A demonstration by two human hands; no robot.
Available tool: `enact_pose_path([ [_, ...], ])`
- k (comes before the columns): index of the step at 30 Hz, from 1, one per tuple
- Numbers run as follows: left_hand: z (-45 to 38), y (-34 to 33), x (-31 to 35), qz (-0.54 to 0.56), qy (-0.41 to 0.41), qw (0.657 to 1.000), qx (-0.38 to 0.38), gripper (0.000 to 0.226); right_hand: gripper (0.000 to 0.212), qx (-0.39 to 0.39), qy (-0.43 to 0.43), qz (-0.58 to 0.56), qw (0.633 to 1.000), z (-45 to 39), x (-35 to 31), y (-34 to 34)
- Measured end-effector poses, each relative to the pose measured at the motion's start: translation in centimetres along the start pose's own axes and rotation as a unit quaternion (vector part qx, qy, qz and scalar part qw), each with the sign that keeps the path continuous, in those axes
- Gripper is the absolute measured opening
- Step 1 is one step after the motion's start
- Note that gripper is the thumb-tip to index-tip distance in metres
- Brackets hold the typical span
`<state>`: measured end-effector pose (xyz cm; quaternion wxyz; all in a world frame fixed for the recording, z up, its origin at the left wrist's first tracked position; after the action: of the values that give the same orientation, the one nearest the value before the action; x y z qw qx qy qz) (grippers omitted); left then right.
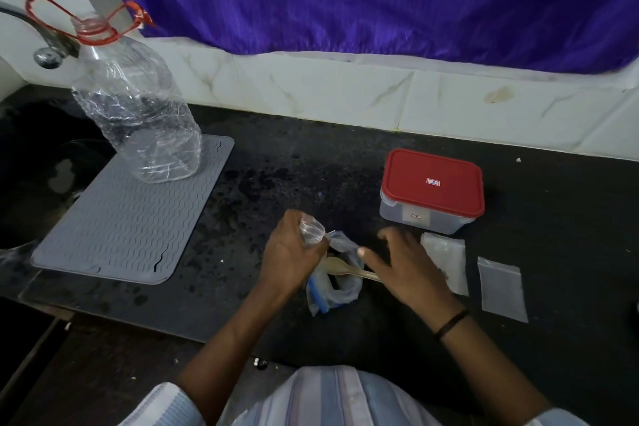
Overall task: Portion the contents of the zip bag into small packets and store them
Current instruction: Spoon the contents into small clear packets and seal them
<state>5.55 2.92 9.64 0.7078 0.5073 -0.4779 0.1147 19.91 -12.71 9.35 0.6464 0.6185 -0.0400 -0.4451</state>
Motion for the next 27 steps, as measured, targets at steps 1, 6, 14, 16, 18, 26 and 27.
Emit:
enact_pose_path([
  [1, 0.2, -0.4, -0.3, -0.018, 0.006, 1.000, -0.012, 0.031, 0.056, -0.019, -0.027, 0.001, 0.999, 0.3, 0.9, -1.0],
  [6, 1.2, -2.4, -1.5, -0.097, 0.060, 0.992, -0.056, 0.049, 0.036, -0.025, -0.041, -0.056, 0.997, 0.7, 2.7, -3.6],
  [14, -0.1, -1.7, -0.1, -0.111, 0.087, 0.989, -0.036, 0.034, 0.017, 0.095, 0.058, -0.062, 0.992, 1.6, 0.1, -2.9],
  [16, -0.2, -1.4, 0.8, -0.101, 0.057, 0.993, -0.016, 0.035, 0.016, 0.127, 0.097, -0.007, 0.987, 2.1, -0.8, -2.5],
  [18, -0.2, -1.4, 1.5, -0.094, 0.037, 0.995, -0.011, 0.037, 0.012, 0.154, 0.121, 0.031, 0.980, 2.4, -1.3, -2.5],
  [26, -0.6, -3.0, -1.5, -0.044, 0.153, 0.982, -0.098, 0.042, 0.010, 0.147, 0.106, 0.024, 0.983, 1.6, -1.2, -4.3],
  [27, -0.5, -3.2, -1.8, -0.023, 0.167, 0.980, -0.109, 0.041, 0.009, 0.142, 0.103, 0.017, 0.984, 1.5, -1.3, -4.4],
])
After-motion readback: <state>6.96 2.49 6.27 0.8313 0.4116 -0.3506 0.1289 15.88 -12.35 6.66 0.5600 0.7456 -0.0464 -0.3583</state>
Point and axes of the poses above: each hand's wrist, its own z-axis away from the middle knuckle, its own y-axis out of the back of the hand, x = y × z, the point moved 6 cm from there along -z, towards the middle knuckle, and after that the axes turned 3 degrees about y, right-handed, at the moved point
